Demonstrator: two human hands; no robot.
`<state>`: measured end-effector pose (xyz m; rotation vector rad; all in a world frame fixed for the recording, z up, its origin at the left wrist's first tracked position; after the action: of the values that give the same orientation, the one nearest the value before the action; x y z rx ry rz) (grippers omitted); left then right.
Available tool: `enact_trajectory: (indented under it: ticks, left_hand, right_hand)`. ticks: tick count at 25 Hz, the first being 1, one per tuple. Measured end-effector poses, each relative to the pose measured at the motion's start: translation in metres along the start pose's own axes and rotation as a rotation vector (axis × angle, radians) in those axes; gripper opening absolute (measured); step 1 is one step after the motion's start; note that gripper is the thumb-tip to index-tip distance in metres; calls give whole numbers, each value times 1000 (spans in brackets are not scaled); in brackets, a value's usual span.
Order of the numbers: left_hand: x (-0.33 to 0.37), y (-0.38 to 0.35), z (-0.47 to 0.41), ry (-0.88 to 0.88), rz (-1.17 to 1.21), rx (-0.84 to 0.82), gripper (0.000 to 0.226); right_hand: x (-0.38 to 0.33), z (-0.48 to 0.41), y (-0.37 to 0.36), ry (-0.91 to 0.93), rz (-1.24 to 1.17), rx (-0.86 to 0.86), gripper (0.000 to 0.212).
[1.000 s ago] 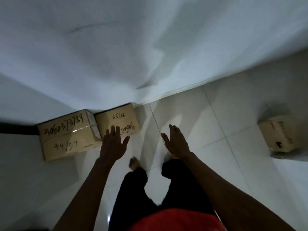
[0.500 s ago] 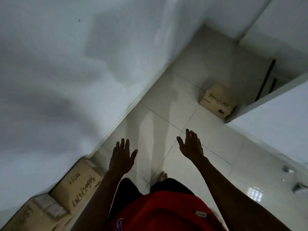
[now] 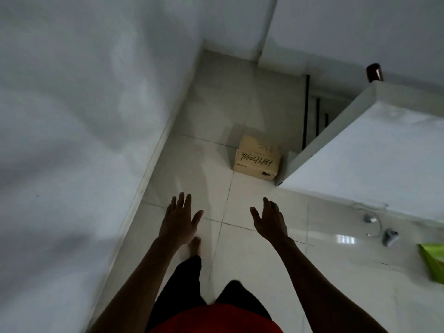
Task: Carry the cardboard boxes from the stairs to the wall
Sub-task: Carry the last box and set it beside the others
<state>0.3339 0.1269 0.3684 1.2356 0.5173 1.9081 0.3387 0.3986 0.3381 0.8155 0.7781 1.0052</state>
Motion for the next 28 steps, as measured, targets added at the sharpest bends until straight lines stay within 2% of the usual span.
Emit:
enact_trajectory:
  ticks: [5,8,11,14,17,21,24,26,28]
  left_hand:
    - [70,3,-142,-76,-47,-74,71]
    - [95,-20,-216,-58,-36,-119,71]
    - [105,-64,-309,-7,21,-140,71]
    - [96,-136,-418,51,111,-171,71]
    - [61,-218,-522,129,191,-157,71]
    - [19,-313,-643,115,212,-126,72]
    - [-9,-359,-718,166,258,-97,81]
    - [-31,-387,-745,249,325,-143,86]
    - [-42,-406,-754,307,407,-189,71]
  right_hand:
    - [18,-105,54,-143,-120,-6,70]
    - [39,-173,69,-190,-146,-26,69]
    - [67,-277,60,-241,-171,-55,66]
    - [95,-392,18,-295,-220,-58,64]
    - [121,-501,-61,-299,-260,-83,64]
    - [177,-617,-160,-407,-288,-82,71]
    - [224,-674,-210,-515,-334,-41,73]
    - [246,-693,-234,-573,-387,-59,82]
    - [256,-701,-251,-635,-498,-119,87]
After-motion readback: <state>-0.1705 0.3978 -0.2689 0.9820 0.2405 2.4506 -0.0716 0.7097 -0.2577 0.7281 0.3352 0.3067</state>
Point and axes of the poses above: each hand's wrist, its own z-axis away from the middle knuckle, its own y-axis out of the back of the hand, x = y × z, the point moved 8 cm from there along -z, towards the middle knuckle, and after that the axes turned 13 degrees about z, right-handed, at the moved point
